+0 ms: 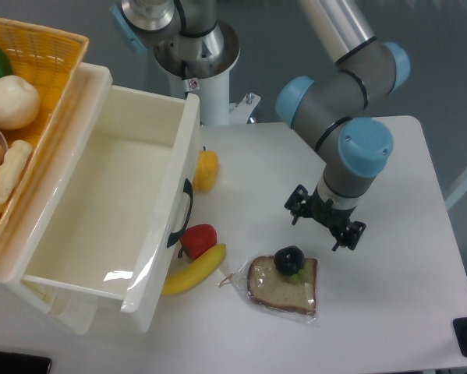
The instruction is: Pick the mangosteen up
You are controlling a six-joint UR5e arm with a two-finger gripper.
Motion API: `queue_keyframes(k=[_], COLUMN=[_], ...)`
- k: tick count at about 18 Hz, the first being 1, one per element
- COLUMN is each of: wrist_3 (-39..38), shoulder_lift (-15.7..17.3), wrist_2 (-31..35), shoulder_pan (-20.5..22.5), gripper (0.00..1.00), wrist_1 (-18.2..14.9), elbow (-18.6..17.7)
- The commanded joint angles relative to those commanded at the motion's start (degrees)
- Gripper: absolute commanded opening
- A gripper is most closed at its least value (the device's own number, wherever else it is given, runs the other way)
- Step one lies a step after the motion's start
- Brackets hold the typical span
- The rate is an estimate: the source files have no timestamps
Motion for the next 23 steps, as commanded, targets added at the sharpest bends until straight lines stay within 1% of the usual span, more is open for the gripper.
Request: queue_keyframes(k=[2, 5, 7, 13, 19, 20, 23], wrist_3=[-4.93, -6.96, -10.73, -15.40, -16.90, -16.90, -16.90], shoulder_lift=[-0.62, -1.32, -1.76, -2.11, -2.47, -2.38, -2.38], wrist_2=[-0.09, 0.00, 0.00, 0.00, 0.26, 0.26, 0.26], shoulder_pan=[-0.35, -0.88, -1.06, -2.29, -3.17, -3.17, -3.17], gripper=[1.00, 1.00, 1.00, 1.00, 1.00, 0.96, 0.67], wrist_1=[1.93, 2.03, 2.03, 2.03, 2.03, 2.03, 2.03], elbow=[0.09, 0.09, 0.09, -0.53, -0.53, -0.53, -0.44])
